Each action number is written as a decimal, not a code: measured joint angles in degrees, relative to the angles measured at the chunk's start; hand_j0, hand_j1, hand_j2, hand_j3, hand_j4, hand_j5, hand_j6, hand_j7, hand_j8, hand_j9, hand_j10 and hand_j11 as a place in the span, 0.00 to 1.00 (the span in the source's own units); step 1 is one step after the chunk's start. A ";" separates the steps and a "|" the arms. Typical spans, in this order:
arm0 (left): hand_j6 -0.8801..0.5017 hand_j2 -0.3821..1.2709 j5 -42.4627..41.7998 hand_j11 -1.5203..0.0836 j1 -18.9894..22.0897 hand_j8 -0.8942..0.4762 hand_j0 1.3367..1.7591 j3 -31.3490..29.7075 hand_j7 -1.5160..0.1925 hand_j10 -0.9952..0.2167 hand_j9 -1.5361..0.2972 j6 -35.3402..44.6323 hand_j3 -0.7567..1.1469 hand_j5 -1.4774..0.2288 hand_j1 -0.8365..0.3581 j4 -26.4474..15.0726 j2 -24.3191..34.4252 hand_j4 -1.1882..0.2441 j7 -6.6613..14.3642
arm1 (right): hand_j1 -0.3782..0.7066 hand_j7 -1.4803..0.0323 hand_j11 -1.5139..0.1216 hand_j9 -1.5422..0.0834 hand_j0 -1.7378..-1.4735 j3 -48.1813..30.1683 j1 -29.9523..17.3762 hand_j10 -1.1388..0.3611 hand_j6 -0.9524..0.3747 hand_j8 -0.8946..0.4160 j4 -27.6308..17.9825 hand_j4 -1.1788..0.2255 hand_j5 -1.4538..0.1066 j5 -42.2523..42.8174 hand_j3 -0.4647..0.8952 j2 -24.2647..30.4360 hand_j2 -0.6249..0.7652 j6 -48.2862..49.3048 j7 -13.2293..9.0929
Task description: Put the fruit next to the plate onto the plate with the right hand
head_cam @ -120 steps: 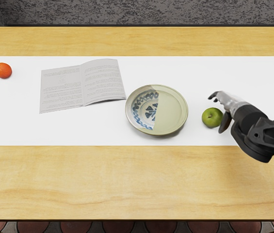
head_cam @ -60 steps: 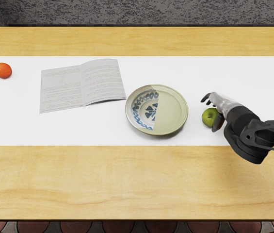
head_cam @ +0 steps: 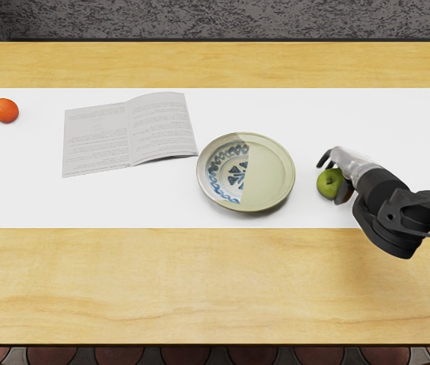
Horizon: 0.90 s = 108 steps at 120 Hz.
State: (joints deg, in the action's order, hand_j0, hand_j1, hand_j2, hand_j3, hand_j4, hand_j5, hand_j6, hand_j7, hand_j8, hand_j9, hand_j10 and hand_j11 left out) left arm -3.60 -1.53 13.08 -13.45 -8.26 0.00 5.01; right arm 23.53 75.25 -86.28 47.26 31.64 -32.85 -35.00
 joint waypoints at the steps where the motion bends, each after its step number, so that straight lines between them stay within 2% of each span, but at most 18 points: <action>1: 0.64 0.23 0.00 0.95 -0.02 0.65 0.76 0.00 0.89 0.82 0.84 0.00 0.40 0.87 0.99 0.00 0.00 0.83 0.00 | 0.47 0.62 0.59 0.61 0.30 0.00 0.00 0.48 0.40 0.36 0.00 0.54 0.58 0.00 0.34 0.00 0.41 0.00 0.00; 16: 0.64 0.23 0.00 0.95 -0.04 0.65 0.76 0.00 0.89 0.82 0.84 0.00 0.40 0.87 0.99 0.00 0.00 0.83 0.00 | 0.51 0.59 0.56 0.58 0.30 0.02 -0.02 0.46 0.38 0.34 -0.02 0.52 0.55 0.00 0.34 0.00 0.41 -0.01 0.00; 75: 0.64 0.23 0.00 0.95 0.04 0.65 0.76 -0.03 0.89 0.82 0.84 0.00 0.40 0.87 0.99 0.00 0.00 0.83 0.00 | 0.55 0.47 0.45 0.47 0.32 0.20 0.21 0.36 0.41 0.38 -0.33 0.42 0.43 -0.28 0.34 0.01 0.56 -0.07 0.00; 108: 0.64 0.23 0.00 0.95 0.04 0.65 0.76 0.01 0.89 0.82 0.84 0.00 0.40 0.87 0.99 0.00 0.00 0.83 0.00 | 0.53 0.42 0.40 0.43 0.32 0.15 0.66 0.34 0.41 0.39 -1.06 0.43 0.39 -0.22 0.34 0.36 0.53 0.03 -0.03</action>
State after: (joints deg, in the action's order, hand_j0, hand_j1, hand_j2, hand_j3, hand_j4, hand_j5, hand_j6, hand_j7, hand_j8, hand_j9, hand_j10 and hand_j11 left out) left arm -3.60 -1.49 13.09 -13.45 -8.26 0.00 5.01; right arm 23.67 75.92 -87.34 47.05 32.00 -32.82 -35.03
